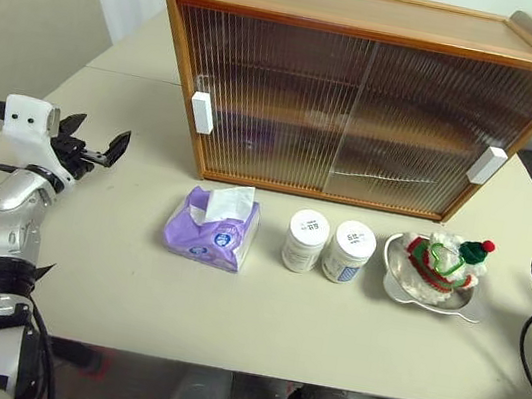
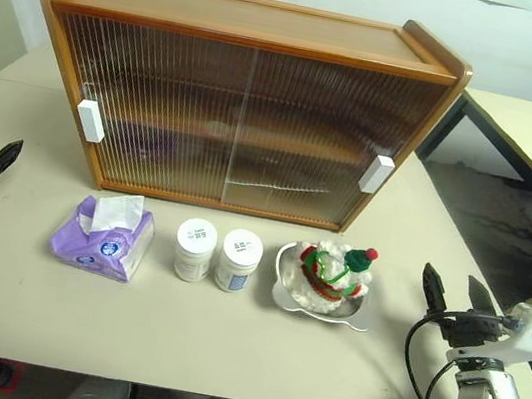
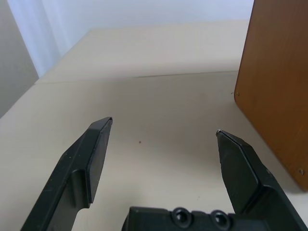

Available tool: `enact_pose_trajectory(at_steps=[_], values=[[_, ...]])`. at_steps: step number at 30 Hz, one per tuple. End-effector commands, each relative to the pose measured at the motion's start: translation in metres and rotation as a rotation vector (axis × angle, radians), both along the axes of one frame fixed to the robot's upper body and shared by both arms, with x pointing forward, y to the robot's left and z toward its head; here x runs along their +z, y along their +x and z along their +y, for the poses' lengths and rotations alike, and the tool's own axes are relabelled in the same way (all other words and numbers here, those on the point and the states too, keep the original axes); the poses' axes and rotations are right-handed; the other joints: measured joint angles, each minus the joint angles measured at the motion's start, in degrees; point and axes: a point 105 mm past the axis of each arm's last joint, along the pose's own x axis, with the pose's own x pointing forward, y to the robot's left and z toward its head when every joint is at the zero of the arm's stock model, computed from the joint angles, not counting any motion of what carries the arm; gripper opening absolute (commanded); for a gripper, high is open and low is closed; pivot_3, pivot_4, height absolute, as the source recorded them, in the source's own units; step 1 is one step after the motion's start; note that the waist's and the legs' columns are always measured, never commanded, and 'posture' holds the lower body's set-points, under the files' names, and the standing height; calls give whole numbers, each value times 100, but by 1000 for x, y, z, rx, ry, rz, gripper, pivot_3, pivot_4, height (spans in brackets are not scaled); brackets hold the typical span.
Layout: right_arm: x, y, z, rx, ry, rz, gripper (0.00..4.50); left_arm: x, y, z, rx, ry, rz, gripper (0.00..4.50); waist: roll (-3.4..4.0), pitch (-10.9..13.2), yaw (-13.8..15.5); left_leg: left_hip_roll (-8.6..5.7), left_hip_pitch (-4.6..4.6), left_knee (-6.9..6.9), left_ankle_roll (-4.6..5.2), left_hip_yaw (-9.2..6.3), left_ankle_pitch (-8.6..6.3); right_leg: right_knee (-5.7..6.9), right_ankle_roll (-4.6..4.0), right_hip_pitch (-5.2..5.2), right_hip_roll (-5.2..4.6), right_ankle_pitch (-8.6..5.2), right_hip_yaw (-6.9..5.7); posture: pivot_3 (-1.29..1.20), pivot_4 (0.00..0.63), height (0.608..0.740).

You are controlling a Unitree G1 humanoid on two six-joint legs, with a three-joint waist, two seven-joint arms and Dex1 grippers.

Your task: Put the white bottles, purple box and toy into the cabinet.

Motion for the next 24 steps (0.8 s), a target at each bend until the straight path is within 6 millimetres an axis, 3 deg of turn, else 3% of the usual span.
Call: enact_pose_trajectory(at_steps=[1, 9, 13, 15, 19, 21, 24], values=[[0, -3, -3, -9, -15, 3, 4500, -2, 4, -8, -13, -5, 10, 4467, 0, 0, -1, 0, 0, 0, 0, 0, 0, 0, 0, 0, 1, 0, 0, 197, 0, 740], [5, -9, 1, 6, -32, -11, 4500, 1, 7, -21, -45, -24, -10, 4467, 0, 1, -5, -1, -1, 0, 0, 2, 0, -1, 2, 0, 0, 1, -1, 180, 0, 740], [26, -15, 1, 33, -35, -83, 4500, 8, 6, -29, -94, -47, -51, 4467, 0, 1, -19, -2, -1, 1, 0, 8, 0, -1, 2, 0, 0, 2, 0, 158, 0, 740], [44, -20, 15, 134, -20, -135, 4500, 19, 5, -38, -159, -73, -101, 4467, -1, 1, -22, -6, -3, 1, 0, 17, 0, -2, 1, 0, 0, 0, -2, 153, 0, 740], [90, -40, 66, 413, -11, -180, 4500, 39, 0, -48, -274, -78, -180, 4467, -2, 2, -44, -23, -10, -1, -5, 31, -2, 0, -10, -2, 6, -16, -18, 119, 0, 740], [93, -50, 88, 530, -25, -127, 4500, 43, -1, -52, -313, -75, -198, 4467, -7, 3, -79, -31, -15, -4, -6, 31, -3, 0, -12, 1, 9, -22, -19, 110, 0, 740], [95, -59, 107, 633, -21, -69, 4500, 46, 0, -58, -347, -74, -208, 3839, -34, -8, -158, -39, -35, 0, -5, 31, -5, -1, -8, 10, 8, -25, -28, 106, 0, 740]])
